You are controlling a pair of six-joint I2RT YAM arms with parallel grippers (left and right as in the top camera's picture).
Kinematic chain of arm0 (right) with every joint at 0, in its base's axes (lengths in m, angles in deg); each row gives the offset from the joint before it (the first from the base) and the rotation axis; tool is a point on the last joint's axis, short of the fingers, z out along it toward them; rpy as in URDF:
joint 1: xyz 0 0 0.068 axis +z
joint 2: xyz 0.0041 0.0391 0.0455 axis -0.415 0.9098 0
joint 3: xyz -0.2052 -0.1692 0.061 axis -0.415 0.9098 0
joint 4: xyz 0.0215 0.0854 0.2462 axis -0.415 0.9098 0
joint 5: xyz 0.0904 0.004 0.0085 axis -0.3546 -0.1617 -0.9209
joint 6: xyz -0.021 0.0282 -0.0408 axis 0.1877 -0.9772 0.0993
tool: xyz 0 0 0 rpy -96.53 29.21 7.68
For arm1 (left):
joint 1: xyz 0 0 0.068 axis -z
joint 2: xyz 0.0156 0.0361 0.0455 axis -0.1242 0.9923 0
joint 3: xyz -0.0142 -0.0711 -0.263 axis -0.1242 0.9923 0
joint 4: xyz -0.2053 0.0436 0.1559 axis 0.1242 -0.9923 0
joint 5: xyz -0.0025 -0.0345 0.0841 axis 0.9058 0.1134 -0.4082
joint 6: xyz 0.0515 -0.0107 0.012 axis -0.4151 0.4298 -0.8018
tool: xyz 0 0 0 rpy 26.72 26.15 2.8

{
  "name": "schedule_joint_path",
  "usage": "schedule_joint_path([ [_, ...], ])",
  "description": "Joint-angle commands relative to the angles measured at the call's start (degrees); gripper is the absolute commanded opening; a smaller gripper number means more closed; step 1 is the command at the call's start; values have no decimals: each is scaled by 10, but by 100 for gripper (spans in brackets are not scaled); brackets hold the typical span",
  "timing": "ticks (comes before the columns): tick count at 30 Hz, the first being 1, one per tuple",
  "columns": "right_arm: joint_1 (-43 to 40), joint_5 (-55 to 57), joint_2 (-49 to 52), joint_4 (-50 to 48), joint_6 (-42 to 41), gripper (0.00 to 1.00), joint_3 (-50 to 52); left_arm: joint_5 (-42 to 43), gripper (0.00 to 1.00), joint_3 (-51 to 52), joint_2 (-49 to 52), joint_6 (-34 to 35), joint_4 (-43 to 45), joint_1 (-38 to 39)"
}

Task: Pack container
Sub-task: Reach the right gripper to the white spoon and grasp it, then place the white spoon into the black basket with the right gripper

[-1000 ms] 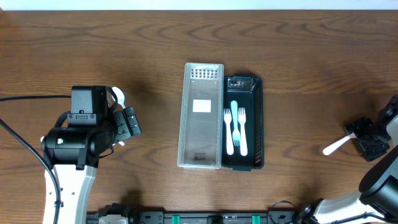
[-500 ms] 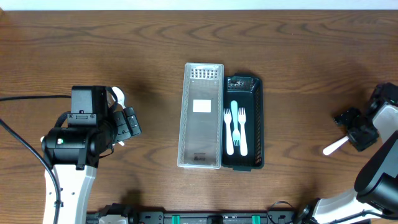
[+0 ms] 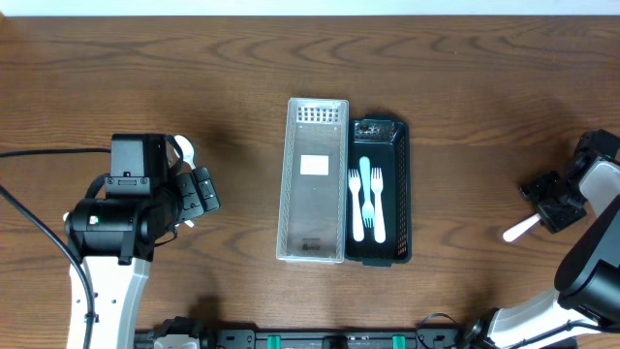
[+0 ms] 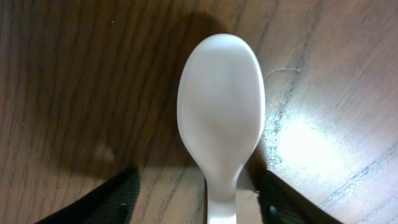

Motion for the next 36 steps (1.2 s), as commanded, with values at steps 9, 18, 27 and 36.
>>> schedule_joint_path([
  [9, 2, 12, 25, 2, -5, 35, 7, -6, 98, -11, 0, 5, -2, -3],
  [18, 4, -3, 23, 2, 20, 3, 5, -7, 98, -11, 0, 5, -2, -3],
  [27, 96, -15, -82, 33, 78, 1, -35, -7, 98, -11, 0, 5, -2, -3],
  [36, 319, -41, -206, 126, 85, 2, -182, -7, 98, -11, 0, 5, -2, -3],
])
